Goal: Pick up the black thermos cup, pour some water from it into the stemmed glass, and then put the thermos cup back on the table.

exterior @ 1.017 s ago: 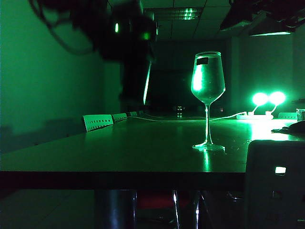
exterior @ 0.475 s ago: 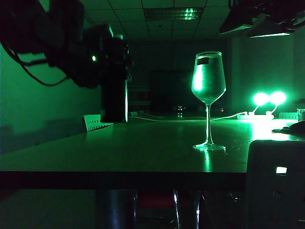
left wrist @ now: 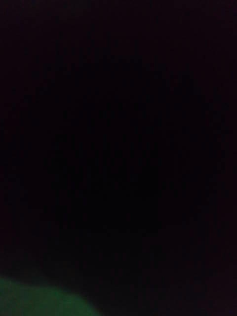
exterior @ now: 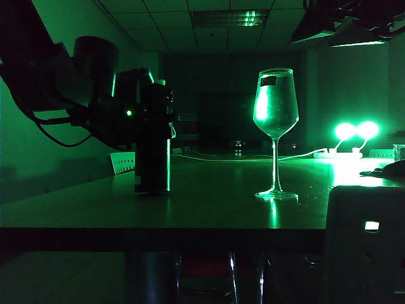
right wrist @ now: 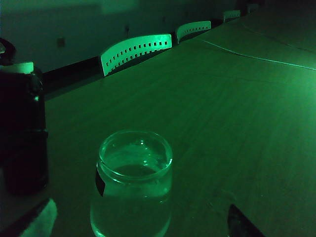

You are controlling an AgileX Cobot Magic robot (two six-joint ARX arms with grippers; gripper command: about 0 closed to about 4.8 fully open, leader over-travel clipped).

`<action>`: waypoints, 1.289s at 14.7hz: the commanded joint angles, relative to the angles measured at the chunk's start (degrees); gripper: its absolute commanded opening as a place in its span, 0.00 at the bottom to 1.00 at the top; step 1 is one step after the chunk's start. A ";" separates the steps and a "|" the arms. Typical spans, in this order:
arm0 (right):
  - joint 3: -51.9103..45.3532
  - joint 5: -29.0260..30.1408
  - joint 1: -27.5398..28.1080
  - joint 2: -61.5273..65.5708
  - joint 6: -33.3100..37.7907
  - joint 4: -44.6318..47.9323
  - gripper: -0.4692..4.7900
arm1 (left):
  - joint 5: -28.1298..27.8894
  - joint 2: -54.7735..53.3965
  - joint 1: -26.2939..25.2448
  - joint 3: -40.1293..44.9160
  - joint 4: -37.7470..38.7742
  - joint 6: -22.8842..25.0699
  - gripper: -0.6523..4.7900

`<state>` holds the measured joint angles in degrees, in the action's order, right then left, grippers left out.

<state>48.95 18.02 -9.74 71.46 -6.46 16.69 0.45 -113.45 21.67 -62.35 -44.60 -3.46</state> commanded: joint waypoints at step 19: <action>0.31 0.17 -0.04 0.09 -1.05 1.09 1.00 | 6.78 -3.89 0.20 -0.24 -6.99 0.07 1.00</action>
<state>48.95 18.04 -9.72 71.75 -7.38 16.84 6.87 -117.47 21.87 -62.65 -51.03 -3.73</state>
